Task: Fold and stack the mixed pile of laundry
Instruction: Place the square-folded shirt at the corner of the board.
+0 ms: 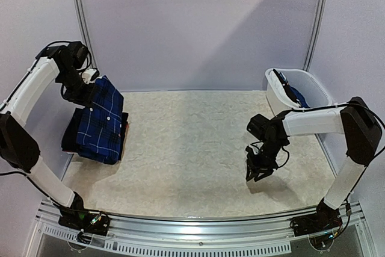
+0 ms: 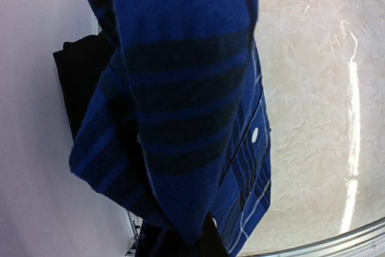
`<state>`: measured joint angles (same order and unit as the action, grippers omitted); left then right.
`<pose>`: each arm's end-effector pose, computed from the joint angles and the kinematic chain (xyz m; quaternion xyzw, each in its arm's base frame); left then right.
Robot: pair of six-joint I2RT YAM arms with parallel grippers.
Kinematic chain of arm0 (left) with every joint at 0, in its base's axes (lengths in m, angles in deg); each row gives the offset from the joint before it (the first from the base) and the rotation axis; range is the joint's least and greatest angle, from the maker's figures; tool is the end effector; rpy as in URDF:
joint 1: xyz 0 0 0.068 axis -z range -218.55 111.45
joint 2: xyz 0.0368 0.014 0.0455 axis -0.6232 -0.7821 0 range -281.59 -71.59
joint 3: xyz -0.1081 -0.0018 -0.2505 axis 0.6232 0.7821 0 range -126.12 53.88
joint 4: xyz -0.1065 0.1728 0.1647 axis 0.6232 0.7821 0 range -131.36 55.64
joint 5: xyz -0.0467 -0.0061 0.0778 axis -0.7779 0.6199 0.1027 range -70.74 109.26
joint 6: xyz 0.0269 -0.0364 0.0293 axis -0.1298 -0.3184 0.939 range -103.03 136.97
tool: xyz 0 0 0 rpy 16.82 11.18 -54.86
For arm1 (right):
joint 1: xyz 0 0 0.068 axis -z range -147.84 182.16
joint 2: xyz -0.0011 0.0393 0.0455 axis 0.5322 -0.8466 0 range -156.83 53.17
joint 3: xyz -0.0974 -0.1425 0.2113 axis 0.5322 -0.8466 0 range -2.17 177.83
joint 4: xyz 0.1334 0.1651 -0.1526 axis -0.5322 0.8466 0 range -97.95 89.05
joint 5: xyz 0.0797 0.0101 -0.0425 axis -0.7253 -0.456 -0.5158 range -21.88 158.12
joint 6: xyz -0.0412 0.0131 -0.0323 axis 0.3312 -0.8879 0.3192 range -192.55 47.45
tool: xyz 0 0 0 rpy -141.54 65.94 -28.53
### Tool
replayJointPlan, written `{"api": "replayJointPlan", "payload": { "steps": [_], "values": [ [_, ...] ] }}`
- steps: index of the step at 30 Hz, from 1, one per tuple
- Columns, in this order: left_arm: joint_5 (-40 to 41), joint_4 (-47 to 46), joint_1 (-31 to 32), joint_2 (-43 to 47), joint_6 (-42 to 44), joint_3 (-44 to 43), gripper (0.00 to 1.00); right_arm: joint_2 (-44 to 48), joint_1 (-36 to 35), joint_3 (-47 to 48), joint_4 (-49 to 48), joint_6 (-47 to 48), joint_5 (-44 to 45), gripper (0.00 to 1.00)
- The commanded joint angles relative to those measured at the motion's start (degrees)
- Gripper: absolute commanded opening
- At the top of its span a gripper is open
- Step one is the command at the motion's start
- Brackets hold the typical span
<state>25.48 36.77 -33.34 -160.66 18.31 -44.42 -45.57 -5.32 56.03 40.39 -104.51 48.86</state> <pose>0.2866 -0.0222 0.3739 0.0462 0.9806 0.0471 0.1845 0.2209 0.1840 0.1533 0.0490 -0.9846 -0.1430 0.0874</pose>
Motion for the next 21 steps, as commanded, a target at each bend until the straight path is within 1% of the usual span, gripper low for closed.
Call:
{"api": "replayJointPlan", "payload": {
  "steps": [1, 9, 15, 16, 21],
  "values": [
    [5.57, 6.33, -1.32, -2.81, 3.09, -0.14, 0.00, -1.43, -0.27, 0.15, -0.62, 1.11, -1.10, 0.34],
    [8.39, -3.95, -3.75, -5.60, 4.85, 6.06, 0.00, -2.22, -0.29, 0.51, -0.33, 2.36, -1.26, 0.34],
    [15.26, -10.73, -5.21, -6.46, 5.09, 9.87, 0.00, -2.20, -0.26, 0.41, 0.09, 2.90, -1.21, 0.34],
    [15.49, -11.85, -6.43, -6.50, 5.15, 10.29, 0.00, -2.17, -0.25, 0.31, 0.01, 2.95, -1.28, 0.34],
    [16.61, -17.69, -8.53, -7.71, 6.12, 11.70, 0.00, -3.06, -0.31, 0.55, -0.32, 3.36, -1.82, 0.34]
  ]
}}
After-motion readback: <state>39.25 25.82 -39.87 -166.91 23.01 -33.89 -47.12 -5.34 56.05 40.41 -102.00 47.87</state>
